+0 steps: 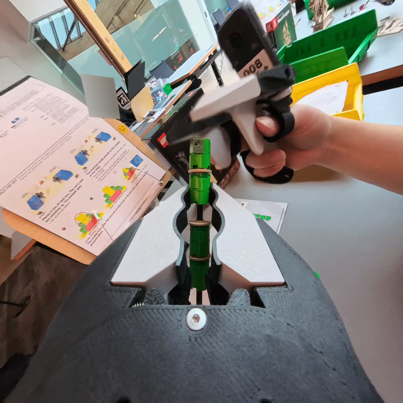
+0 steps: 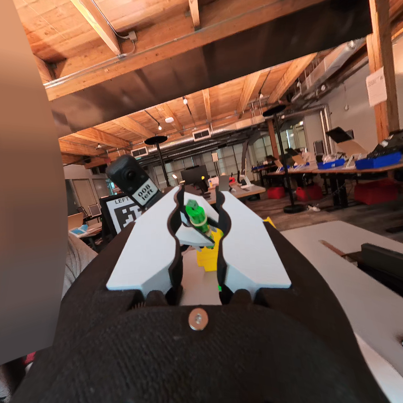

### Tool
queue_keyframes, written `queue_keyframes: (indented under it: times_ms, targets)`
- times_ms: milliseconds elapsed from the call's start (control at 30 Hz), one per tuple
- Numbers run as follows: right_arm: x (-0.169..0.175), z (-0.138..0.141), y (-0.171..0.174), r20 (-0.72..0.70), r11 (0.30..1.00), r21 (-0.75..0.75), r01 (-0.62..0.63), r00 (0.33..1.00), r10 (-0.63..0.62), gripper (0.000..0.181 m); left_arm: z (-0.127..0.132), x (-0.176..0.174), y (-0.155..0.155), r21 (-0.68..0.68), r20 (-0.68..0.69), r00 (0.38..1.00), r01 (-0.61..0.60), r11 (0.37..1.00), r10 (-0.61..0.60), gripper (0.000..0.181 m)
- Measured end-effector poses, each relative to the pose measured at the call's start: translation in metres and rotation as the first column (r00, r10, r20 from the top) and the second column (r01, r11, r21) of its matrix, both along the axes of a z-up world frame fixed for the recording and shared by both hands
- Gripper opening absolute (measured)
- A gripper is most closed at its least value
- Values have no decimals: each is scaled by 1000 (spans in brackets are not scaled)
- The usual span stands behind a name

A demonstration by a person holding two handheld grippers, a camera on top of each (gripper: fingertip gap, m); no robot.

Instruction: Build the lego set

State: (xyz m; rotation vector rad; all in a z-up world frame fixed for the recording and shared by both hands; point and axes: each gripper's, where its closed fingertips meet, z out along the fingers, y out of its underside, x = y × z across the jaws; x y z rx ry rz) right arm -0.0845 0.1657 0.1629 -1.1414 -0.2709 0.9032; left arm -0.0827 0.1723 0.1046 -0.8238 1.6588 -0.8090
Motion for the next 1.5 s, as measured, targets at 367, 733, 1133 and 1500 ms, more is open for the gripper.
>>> queue_keyframes:
  times_ms: [367, 733, 1133, 1500]
  targets:
    - [28, -4, -6, 220, 953, 152, 263, 931, -292, 31, -21, 2, 16, -247, -128, 988, 51, 968, -84, 13]
    - [44, -14, -18, 305, 954, 161, 253, 906, -292, 33, -44, -8, -8, -518, -212, 884, 260, 815, -416, 13]
    - [-37, -20, -34, 574, 935, 347, 77, 771, -277, 39, -13, -47, -44, -731, 25, 633, 539, 418, -774, 12]
    - [-79, 9, -44, 526, 753, 637, 168, 619, -583, 44, 24, -86, -68, -783, 286, 310, 621, -35, -907, 13]
